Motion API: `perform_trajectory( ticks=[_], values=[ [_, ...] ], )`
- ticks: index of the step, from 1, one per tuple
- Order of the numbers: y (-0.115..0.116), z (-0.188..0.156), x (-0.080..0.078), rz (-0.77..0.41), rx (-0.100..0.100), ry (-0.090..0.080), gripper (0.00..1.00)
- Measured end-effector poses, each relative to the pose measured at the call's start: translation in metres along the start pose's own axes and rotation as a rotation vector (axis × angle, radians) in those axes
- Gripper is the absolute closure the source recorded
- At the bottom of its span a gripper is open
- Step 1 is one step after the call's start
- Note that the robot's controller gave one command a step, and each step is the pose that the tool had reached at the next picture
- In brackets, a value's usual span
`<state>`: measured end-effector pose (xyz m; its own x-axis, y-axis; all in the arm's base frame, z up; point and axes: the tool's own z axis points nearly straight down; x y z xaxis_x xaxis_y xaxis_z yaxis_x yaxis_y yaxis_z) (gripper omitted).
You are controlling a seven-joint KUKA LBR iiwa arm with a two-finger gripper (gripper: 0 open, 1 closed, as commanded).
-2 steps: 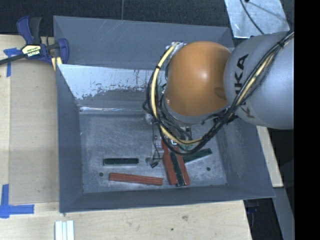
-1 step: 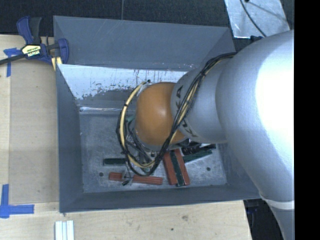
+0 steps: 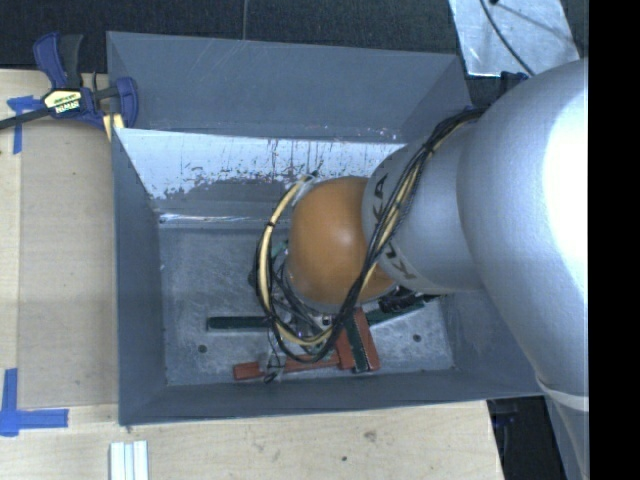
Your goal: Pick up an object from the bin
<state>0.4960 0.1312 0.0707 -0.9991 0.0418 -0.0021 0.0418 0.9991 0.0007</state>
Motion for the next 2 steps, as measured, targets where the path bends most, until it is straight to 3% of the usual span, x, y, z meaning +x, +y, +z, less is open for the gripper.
perform_trajectory(
  ticks=[1, 2],
  values=[
    [0.0336, 0.0000, 0.0127, -0.011, 0.000, 0.001, 0.00],
    [0.0326, -0.0013, 0.0116, -0.007, -0.001, -0.001, 1.00]
  ],
)
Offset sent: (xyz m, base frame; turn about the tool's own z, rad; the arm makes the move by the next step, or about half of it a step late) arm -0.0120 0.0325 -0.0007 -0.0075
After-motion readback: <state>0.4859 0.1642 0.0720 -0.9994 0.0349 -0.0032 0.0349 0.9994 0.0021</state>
